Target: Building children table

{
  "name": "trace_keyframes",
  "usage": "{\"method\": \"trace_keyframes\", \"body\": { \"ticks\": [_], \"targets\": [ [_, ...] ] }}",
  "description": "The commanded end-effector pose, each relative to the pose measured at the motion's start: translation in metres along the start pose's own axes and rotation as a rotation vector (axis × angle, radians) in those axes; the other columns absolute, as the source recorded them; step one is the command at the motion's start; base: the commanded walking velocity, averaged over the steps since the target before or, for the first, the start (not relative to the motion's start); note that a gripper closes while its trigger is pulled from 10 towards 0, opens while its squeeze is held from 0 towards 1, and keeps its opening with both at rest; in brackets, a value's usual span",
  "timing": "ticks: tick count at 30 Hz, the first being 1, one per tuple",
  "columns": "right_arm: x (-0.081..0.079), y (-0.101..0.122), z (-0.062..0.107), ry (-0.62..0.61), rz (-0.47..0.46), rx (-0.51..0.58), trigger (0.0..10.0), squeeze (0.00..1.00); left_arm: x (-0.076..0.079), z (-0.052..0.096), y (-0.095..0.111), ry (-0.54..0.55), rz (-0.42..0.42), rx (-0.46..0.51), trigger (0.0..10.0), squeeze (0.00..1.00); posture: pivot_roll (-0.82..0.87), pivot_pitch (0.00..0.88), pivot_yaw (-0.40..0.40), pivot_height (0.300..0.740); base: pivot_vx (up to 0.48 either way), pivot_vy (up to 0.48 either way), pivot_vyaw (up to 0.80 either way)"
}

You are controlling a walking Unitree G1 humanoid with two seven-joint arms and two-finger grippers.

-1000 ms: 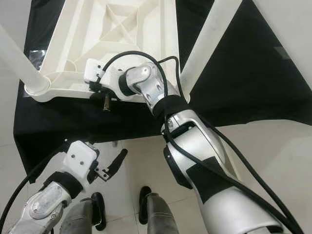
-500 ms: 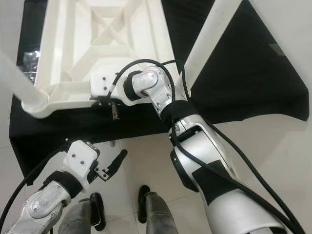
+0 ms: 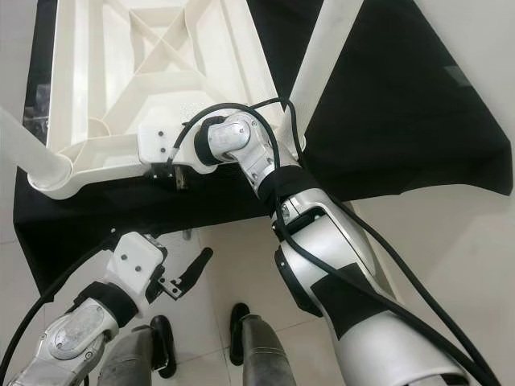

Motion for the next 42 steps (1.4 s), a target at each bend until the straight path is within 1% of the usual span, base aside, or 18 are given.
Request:
{"method": "trace_keyframes", "body": {
  "ticks": [1, 4, 8, 9, 10, 14, 16, 20, 22, 26, 28, 29, 31, 34, 35, 38, 40, 42],
  "targets": [
    [0.011, 0.013, 0.008, -0.035, -0.015, 0.07, 10.0, 1.0, 0.006, 0.003, -0.002, -0.026, 0.004, -0.014, 10.0, 0.0, 0.12, 0.371, -0.107, 0.74, 0.0, 0.0, 0.0],
    [0.012, 0.012, 0.014, -0.03, -0.031, 0.089, 10.0, 1.0, 0.006, 0.002, -0.002, -0.027, 0.005, -0.012, 10.0, 0.0, 0.11, 0.37, -0.106, 0.74, 0.0, 0.0, 0.0],
    [0.015, 0.008, 0.032, -0.012, -0.079, 0.13, 10.0, 0.97, 0.007, 0.001, 0.0, -0.031, 0.008, -0.005, 10.0, 0.0, 0.11, 0.365, -0.106, 0.74, 0.0, 0.0, 0.0],
    [0.014, 0.006, 0.043, 0.011, -0.126, 0.171, 10.0, 0.61, 0.008, 0.0, 0.001, -0.042, 0.015, 0.004, 10.0, 0.0, 0.11, 0.362, -0.105, 0.74, 0.0, 0.0, 0.0],
    [0.013, 0.004, 0.055, 0.028, -0.183, 0.223, 10.0, 0.0, 0.011, 0.0, 0.004, -0.059, 0.026, 0.019, 10.0, 0.0, 0.11, 0.358, -0.103, 0.74, 0.0, 0.0, 0.0],
    [0.012, 0.004, 0.071, 0.033, -0.241, 0.296, 10.0, 0.0, 0.015, -0.001, 0.01, -0.087, 0.045, 0.045, 10.0, 0.0, 0.11, 0.355, -0.1, 0.74, 0.0, 0.0, 0.0],
    [0.014, 0.0, 0.084, -0.035, -0.286, 0.348, 10.0, 0.0, 0.016, -0.002, 0.015, -0.104, 0.06, 0.069, 10.0, 0.0, 0.1, 0.341, -0.091, 0.74, 0.0, 0.0, 0.0],
    [0.013, -0.003, 0.092, -0.089, -0.311, 0.369, 10.0, 0.0, 0.015, -0.004, 0.018, -0.105, 0.069, 0.082, 10.0, 0.0, 0.1, 0.335, -0.089, 0.74, 0.0, 0.0, 0.0],
    [0.013, -0.005, 0.099, -0.188, -0.363, 0.432, 10.0, 0.0, 0.011, -0.007, 0.018, -0.088, 0.075, 0.09, 10.0, 0.0, 0.08, 0.322, -0.083, 0.74, 0.0, 0.0, 0.0],
    [0.009, -0.007, 0.106, -0.272, -0.426, 0.491, 10.0, 0.0, 0.006, -0.009, 0.017, -0.071, 0.072, 0.092, 10.0, 0.0, 0.07, 0.312, -0.085, 0.74, 0.0, 0.0, 0.0],
    [-0.002, -0.01, 0.111, -0.319, -0.503, 0.535, 10.0, 0.0, 0.002, -0.01, 0.014, -0.049, 0.062, 0.087, 10.0, 0.0, 0.07, 0.301, -0.085, 0.74, 0.0, 0.0, 0.0],
    [-0.002, -0.01, 0.111, -0.319, -0.503, 0.535, 10.0, 0.0, 0.002, -0.01, 0.014, -0.049, 0.062, 0.087, 10.0, 0.0, 0.07, 0.301, -0.085, 0.74, 0.0, 0.0, 0.0],
    [-0.016, -0.016, 0.116, -0.37, -0.608, 0.582, 10.0, 0.0, -0.004, -0.011, 0.01, -0.018, 0.053, 0.077, 10.0, 0.0, 0.06, 0.287, -0.087, 0.74, 0.0, 0.0, 0.0],
    [-0.022, -0.018, 0.117, -0.382, -0.638, 0.59, 10.0, 0.0, -0.006, -0.012, 0.009, -0.008, 0.051, 0.074, 10.0, 0.0, 0.06, 0.282, -0.085, 0.74, 0.0, 0.0, 0.0],
    [-0.028, -0.019, 0.121, -0.404, -0.668, 0.635, 10.0, 0.0, -0.008, -0.013, 0.006, 0.001, 0.045, 0.065, 10.0, 0.0, 0.06, 0.277, -0.082, 0.74, 0.0, 0.0, 0.0],
    [-0.051, -0.033, 0.123, -0.434, -0.731, 0.641, 10.0, 0.0, -0.015, -0.012, -0.002, 0.03, 0.029, 0.035, 10.0, 0.0, 0.06, 0.26, -0.075, 0.74, 0.0, 0.0, 0.0],
    [-0.055, -0.035, 0.123, -0.44, -0.744, 0.631, 10.0, 0.0, -0.017, -0.012, -0.003, 0.038, 0.026, 0.031, 10.0, 0.0, 0.06, 0.26, -0.075, 0.74, 0.0, 0.0, 0.0],
    [-0.072, -0.045, 0.126, -0.424, -0.837, 0.63, 10.0, 0.0, -0.024, -0.011, -0.007, 0.07, 0.03, 0.018, 10.0, 0.0, 0.06, 0.26, -0.069, 0.74, 0.0, 0.0, 0.0]
  ]
}}
Point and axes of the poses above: a point about 5 cm out from each wrist's last joint towards the gripper, its own z axis pointing back from the gripper into the wrist, its own y axis along the axis of the wrist's last joint, x = y × z, the point moved 4 cm from there along -z, pointing out of the wrist towards the gripper, and after that the axes turned 10 degrees about -z, right-handed, at the moved point
